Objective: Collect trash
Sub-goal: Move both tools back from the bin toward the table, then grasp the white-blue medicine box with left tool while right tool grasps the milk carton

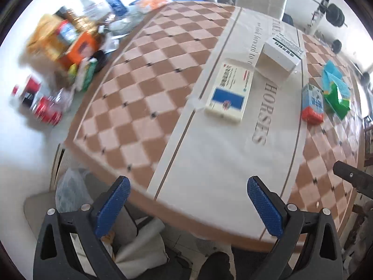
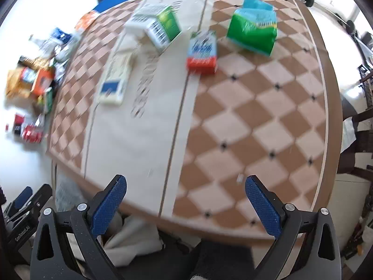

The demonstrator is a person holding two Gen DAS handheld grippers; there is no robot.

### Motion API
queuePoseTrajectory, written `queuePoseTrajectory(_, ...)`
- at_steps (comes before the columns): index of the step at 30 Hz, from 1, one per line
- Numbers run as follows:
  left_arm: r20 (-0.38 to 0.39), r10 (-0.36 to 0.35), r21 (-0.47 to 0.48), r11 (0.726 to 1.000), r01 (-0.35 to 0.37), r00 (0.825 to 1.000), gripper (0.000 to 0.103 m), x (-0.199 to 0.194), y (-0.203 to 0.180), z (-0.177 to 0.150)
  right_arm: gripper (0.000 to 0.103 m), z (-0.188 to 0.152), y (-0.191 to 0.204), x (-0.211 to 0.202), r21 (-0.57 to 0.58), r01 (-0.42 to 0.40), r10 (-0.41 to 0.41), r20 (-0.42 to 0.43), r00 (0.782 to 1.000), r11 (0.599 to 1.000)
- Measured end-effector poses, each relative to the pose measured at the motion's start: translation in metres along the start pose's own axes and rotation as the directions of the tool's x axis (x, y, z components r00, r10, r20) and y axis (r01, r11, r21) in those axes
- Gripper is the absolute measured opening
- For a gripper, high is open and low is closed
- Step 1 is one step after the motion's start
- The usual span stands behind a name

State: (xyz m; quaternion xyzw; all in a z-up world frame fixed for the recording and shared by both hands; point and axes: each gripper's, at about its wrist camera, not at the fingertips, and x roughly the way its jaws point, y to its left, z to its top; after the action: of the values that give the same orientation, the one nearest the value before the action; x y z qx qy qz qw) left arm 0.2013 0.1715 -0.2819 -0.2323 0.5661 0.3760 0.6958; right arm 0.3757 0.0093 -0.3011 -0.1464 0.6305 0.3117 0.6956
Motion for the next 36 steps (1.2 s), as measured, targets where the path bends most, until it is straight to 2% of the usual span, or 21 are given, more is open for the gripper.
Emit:
queuePoseTrajectory(5,-0.109,-0.031,0.098,0.994,0.042,0.994,0.102,0.063,-0.035,0.083,0.103,0.088,-0.008,0.041,0.012,0.032,-0.032,-0.030,0.999,0.999)
queuePoseTrajectory(9,-0.185,-0.046,0.154,0.985,0.076,0.982,0.102,0.103,-0.055,0.119,0.102,0.133,-0.010,0.076,0.034,0.037,-0.034,-0.083,0.996,0.999)
queuePoseTrajectory(11,-0.217,-0.052,0.171,0.981,0.091,0.975,0.102,0.116,-0.063,0.130,0.102,0.142,-0.007,0.088,0.028,0.038,-0.035,-0.096,0.995,0.999)
queuePoseTrajectory(14,-0.251,-0.052,0.196,0.975,0.103,0.967,0.102,0.131,-0.071,0.138,0.090,0.157,-0.005,0.102,0.025,0.054,-0.051,-0.118,0.992,0.998)
queuePoseTrajectory(16,-0.268,-0.054,0.199,0.974,0.110,0.962,0.100,0.138,-0.073,0.140,0.087,0.164,-0.006,0.111,0.037,0.054,-0.049,-0.138,0.989,0.998)
queuePoseTrajectory(18,-0.282,-0.055,0.200,0.973,0.115,0.958,0.092,0.143,-0.074,0.140,0.084,0.169,-0.006,0.117,0.040,0.053,-0.047,-0.152,0.987,0.998)
queuePoseTrajectory(20,-0.292,-0.053,0.196,0.974,0.114,0.955,0.091,0.147,-0.073,0.141,0.080,0.173,-0.006,0.123,0.040,0.051,-0.044,-0.167,0.985,0.998)
queuePoseTrajectory(22,-0.292,-0.050,0.188,0.976,0.108,0.955,0.078,0.149,-0.071,0.142,0.076,0.176,-0.004,0.128,0.029,0.058,-0.052,-0.178,0.983,0.998)
queuePoseTrajectory(24,-0.299,-0.070,0.170,0.977,0.126,0.952,0.073,0.150,-0.069,0.143,0.075,0.178,-0.002,0.131,0.017,0.070,-0.066,-0.179,0.982,0.997)
queuePoseTrajectory(28,-0.285,-0.066,0.178,0.977,0.120,0.956,0.072,0.147,-0.071,0.145,0.071,0.181,0.008,0.134,-0.006,0.106,-0.105,-0.175,0.979,0.994)
queuePoseTrajectory(30,-0.281,-0.071,0.172,0.977,0.123,0.957,0.072,0.146,-0.064,0.147,0.066,0.181,0.011,0.134,-0.018,0.128,-0.129,-0.168,0.977,0.992)
queuePoseTrajectory(32,-0.269,-0.066,0.168,0.979,0.114,0.961,0.072,0.143,-0.065,0.146,0.058,0.177,0.013,0.134,-0.023,0.145,-0.147,-0.158,0.976,0.989)
queuePoseTrajectory(36,-0.249,-0.073,0.138,0.984,0.109,0.966,0.072,0.129,-0.057,0.133,0.055,0.174,0.009,0.133,0.006,0.129,-0.127,-0.133,0.983,0.992)
